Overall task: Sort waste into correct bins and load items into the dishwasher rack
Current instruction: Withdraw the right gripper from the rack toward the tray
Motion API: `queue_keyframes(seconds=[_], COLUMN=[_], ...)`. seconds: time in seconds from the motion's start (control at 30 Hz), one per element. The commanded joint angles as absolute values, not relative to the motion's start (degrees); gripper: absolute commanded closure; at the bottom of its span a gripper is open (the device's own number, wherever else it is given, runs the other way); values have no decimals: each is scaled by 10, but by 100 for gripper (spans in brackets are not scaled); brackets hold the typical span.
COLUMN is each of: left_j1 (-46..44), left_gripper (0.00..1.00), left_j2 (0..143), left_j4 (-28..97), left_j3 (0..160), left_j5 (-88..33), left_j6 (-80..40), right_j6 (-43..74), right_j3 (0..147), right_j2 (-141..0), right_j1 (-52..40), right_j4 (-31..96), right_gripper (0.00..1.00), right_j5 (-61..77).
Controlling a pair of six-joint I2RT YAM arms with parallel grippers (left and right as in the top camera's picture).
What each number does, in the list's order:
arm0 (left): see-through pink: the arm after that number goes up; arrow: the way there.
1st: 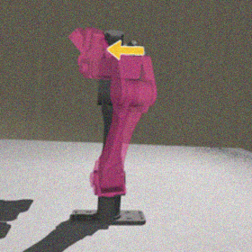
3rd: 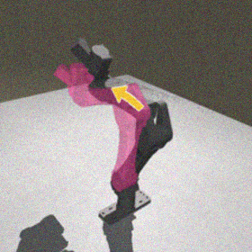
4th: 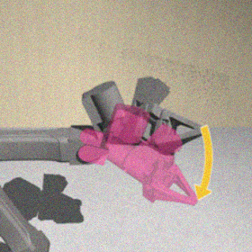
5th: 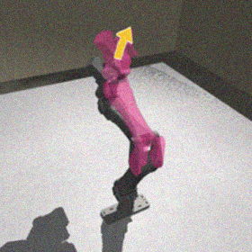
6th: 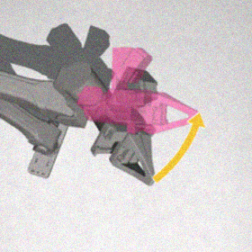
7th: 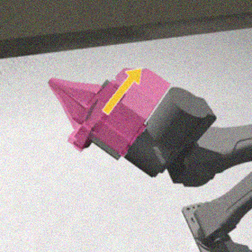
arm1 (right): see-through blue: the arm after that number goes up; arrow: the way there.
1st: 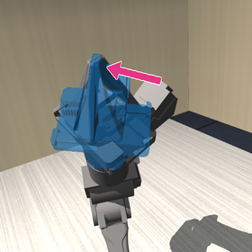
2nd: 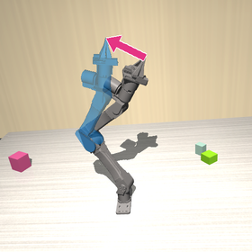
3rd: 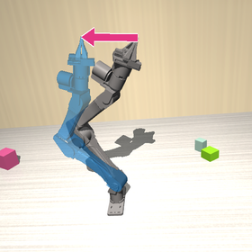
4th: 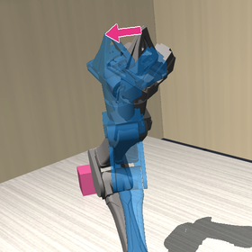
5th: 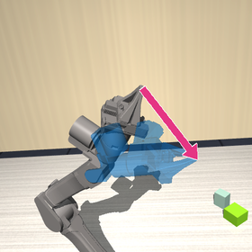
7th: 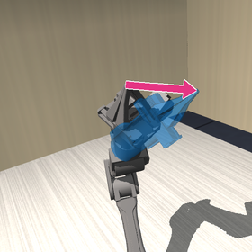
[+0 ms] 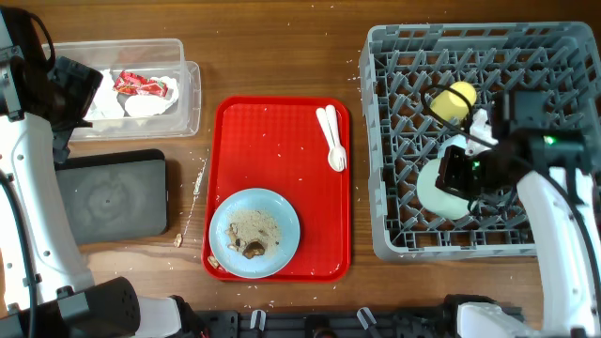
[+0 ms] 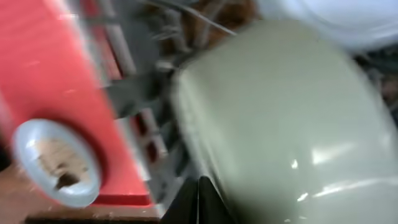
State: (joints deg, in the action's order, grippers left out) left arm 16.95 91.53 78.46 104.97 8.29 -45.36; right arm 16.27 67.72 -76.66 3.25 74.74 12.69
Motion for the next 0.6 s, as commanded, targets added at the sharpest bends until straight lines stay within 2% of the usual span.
queue_keyframes(seconds=[0.0,0.3,0.4,0.43,0.47,0.53,0.57], left_j1=[171,171,171,171,171,171,171], left_gripper=[0,0,0,0,0,0,0], left_j2=[918,918,918,918,918,918,918], left_j4=[785,785,785,785,785,785,785], left_j3=[1050,1050,1050,1050,1050,1050,1050], left_j5=[84,84,84,84,84,84,84], left_j6=[-459,-459,-459,-459,-459,-459,-459], right_j6=[258,255,244,252,264,288,293], right_j3=[683,729,727,727,727,727,727], right_j2=[-772,-770,-771,-771,-773,-780,-786], right_j1=[31,31,31,31,31,31,33], right_j4=[768,791,758,739,718,678,655], right_gripper=[96,94,82,71,66,66,71], right_j5=[-3,0,-11,-30,-54,-95,-105])
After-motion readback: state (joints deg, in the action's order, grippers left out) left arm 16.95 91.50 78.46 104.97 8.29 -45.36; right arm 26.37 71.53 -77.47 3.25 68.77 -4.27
